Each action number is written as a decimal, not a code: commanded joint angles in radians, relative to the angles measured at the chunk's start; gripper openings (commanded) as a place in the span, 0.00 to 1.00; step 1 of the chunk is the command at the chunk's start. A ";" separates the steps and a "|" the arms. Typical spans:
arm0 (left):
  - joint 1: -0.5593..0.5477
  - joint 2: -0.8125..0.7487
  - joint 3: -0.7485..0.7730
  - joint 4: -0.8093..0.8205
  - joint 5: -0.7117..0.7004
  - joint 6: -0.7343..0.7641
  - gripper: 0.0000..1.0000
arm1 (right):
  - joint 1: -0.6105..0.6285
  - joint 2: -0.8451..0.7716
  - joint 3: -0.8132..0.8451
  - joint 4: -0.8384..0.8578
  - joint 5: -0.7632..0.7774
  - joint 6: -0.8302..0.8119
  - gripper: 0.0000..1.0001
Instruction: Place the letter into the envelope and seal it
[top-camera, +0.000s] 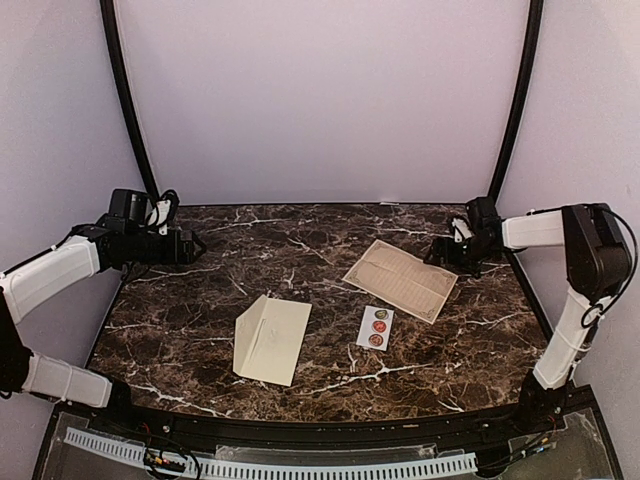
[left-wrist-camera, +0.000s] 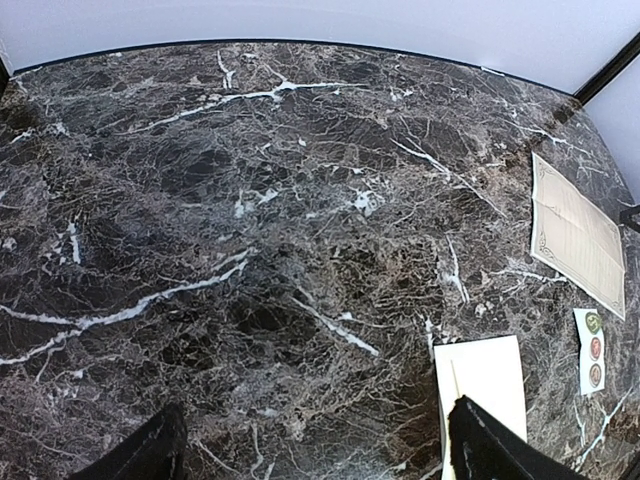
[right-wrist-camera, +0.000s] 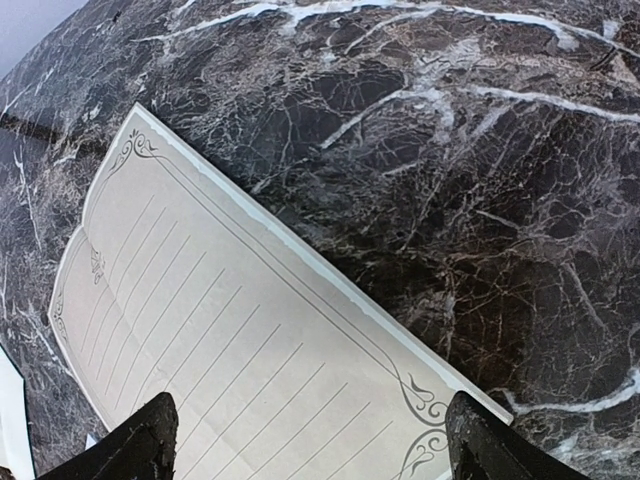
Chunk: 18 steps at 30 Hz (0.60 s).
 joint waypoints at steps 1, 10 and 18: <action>0.003 0.001 -0.007 0.011 0.019 0.005 0.89 | 0.001 0.015 -0.039 0.026 -0.009 0.038 0.88; 0.003 -0.012 -0.007 0.011 0.037 0.000 0.89 | 0.002 -0.059 -0.183 0.028 0.006 0.100 0.88; 0.003 -0.032 -0.011 0.012 0.047 -0.005 0.89 | 0.037 -0.199 -0.327 -0.035 0.030 0.202 0.87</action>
